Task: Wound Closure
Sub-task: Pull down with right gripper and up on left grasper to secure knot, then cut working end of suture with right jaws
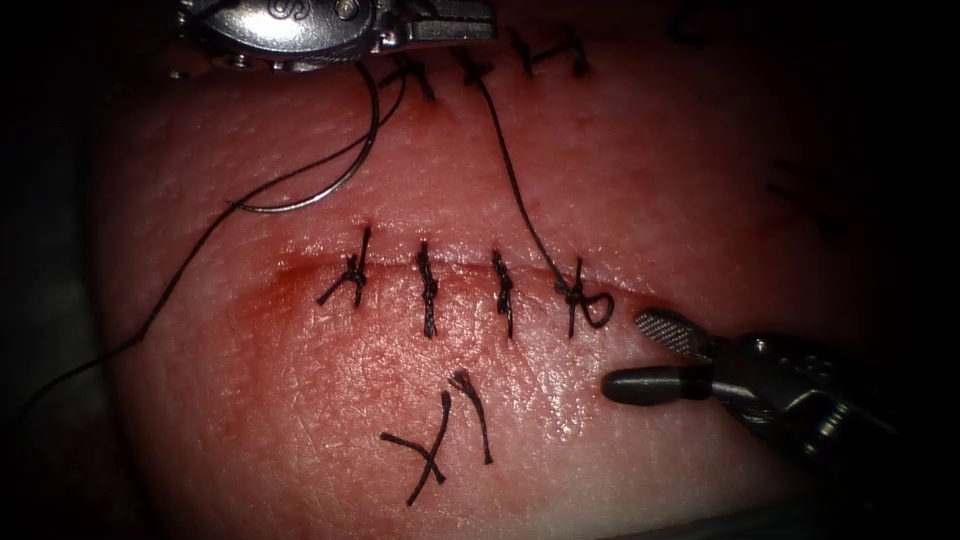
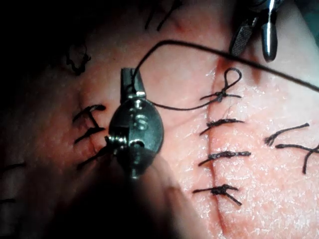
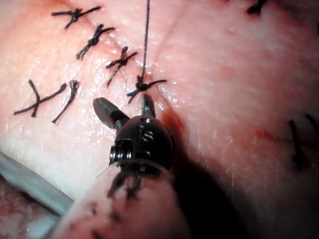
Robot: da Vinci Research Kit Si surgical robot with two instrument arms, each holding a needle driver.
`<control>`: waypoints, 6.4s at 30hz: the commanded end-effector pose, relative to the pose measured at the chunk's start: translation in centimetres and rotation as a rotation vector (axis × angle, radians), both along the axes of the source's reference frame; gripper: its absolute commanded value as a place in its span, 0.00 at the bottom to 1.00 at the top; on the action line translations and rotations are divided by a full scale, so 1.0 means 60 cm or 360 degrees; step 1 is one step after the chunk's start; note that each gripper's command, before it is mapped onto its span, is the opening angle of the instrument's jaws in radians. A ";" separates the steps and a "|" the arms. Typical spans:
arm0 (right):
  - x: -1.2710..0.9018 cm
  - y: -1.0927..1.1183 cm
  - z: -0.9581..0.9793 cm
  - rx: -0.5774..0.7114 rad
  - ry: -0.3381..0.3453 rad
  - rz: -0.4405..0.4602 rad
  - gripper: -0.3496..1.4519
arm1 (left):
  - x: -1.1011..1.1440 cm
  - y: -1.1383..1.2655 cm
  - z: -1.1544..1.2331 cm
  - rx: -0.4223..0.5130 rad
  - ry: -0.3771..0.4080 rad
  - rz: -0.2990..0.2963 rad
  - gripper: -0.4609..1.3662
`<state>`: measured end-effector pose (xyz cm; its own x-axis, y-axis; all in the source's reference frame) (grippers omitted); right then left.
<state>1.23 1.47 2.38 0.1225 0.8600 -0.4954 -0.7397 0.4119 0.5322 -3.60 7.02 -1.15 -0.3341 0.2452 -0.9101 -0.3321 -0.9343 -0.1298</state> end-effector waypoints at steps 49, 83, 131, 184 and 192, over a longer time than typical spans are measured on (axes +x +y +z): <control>0.0010 -0.0006 0.0009 0.0424 -0.0059 -0.0102 0.00 | 0.0016 -0.0006 0.0003 -0.0007 -0.0004 0.0005 0.06; -0.0019 0.0016 -0.0031 -0.0226 0.0208 -0.0400 0.86 | 0.0020 0.0017 -0.0009 -0.0008 0.0004 -0.0011 0.06; 0.0099 0.0064 0.0072 -0.0387 0.0113 -0.0482 0.83 | 0.0003 0.0032 -0.0042 -0.0018 0.0027 -0.0017 0.06; 0.0183 0.0067 0.0144 -0.0509 0.0070 -0.0586 0.00 | -0.0012 0.0038 -0.0051 -0.0018 0.0014 -0.0003 0.06; 0.0164 0.0067 0.0138 -0.0495 0.0083 -0.0607 0.08 | -0.0011 0.0038 -0.0051 -0.0017 0.0014 -0.0002 0.06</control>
